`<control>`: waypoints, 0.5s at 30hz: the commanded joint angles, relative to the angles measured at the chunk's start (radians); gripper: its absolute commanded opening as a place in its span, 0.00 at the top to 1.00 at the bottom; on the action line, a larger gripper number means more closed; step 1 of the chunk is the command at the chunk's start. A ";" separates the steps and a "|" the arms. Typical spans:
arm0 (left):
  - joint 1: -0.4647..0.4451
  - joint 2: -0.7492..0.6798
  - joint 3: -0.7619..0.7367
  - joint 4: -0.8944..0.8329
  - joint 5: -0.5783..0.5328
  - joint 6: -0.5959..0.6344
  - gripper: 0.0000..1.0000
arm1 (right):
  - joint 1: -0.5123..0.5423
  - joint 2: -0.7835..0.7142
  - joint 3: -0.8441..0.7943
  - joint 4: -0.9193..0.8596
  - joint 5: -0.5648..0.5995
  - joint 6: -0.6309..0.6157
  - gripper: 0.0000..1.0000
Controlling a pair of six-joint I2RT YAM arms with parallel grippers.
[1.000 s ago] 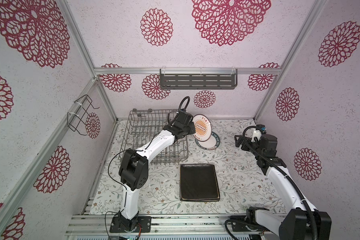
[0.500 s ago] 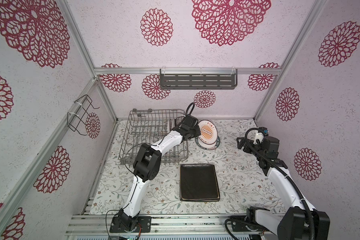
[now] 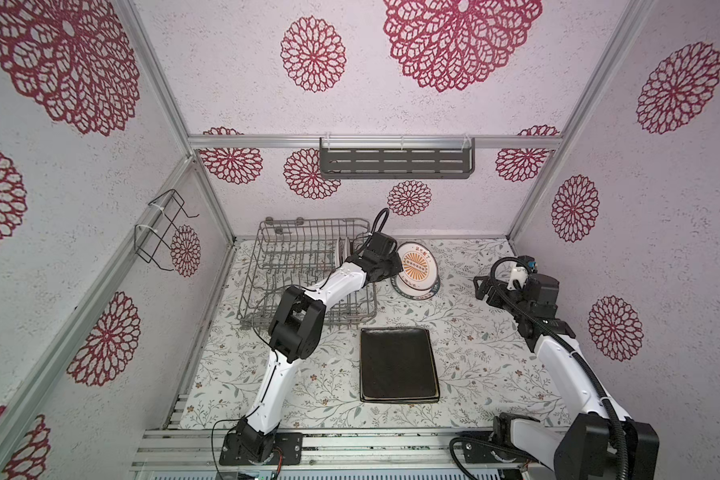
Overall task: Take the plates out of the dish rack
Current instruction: 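Lower the sunburst plate onto the green plates and open the left gripper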
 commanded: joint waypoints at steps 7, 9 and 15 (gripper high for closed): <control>-0.012 0.045 0.000 0.052 0.011 -0.029 1.00 | -0.008 -0.017 -0.002 0.002 0.005 0.010 0.02; -0.011 0.042 -0.013 0.061 0.004 -0.028 0.98 | -0.008 -0.016 -0.002 0.002 0.005 0.010 0.03; -0.012 0.054 -0.016 0.055 0.009 -0.032 0.78 | -0.008 -0.014 0.005 -0.005 0.004 0.008 0.03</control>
